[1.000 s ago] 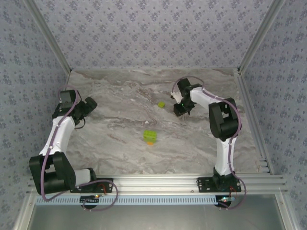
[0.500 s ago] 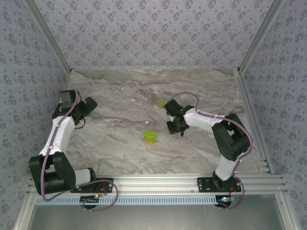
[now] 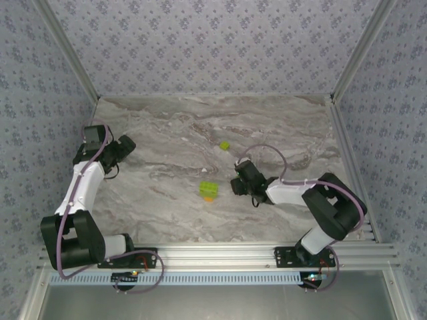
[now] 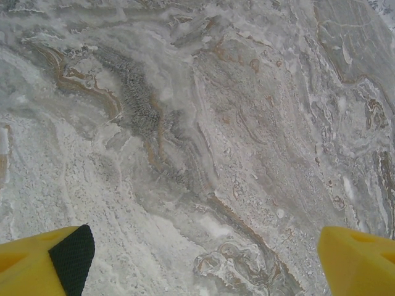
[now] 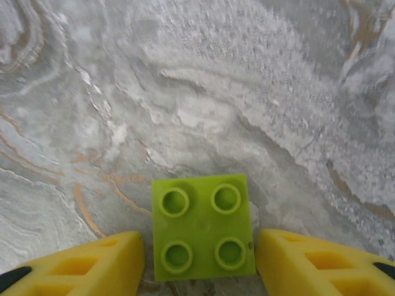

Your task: Assemble a carrot with lego

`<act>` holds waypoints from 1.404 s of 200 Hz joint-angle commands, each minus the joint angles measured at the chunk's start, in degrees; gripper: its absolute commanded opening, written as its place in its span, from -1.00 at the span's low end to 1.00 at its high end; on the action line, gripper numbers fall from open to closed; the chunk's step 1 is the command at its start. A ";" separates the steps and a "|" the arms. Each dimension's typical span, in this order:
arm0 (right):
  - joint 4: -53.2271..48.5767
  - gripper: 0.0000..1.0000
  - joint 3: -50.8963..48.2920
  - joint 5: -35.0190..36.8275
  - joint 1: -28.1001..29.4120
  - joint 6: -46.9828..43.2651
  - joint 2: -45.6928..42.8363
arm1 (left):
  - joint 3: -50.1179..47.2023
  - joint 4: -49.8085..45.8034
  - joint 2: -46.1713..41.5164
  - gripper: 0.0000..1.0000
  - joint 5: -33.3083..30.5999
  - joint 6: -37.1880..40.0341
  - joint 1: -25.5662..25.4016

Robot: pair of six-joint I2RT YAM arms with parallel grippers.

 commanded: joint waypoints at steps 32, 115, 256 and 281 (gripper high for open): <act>29.98 0.01 -14.59 8.42 2.23 -3.06 11.85 | 1.28 0.21 0.35 0.89 0.91 -0.57 0.39; 37.63 -0.08 -18.47 11.52 4.79 -3.25 13.63 | 0.22 2.21 -0.74 0.89 1.95 -0.79 0.20; 32.56 -0.51 -18.97 12.98 7.74 -2.77 7.45 | -6.63 12.99 -7.18 0.89 3.87 4.69 -5.66; 18.82 -0.52 -18.12 10.97 8.03 -1.70 -9.02 | -13.62 23.28 -12.74 0.87 7.23 9.82 -11.88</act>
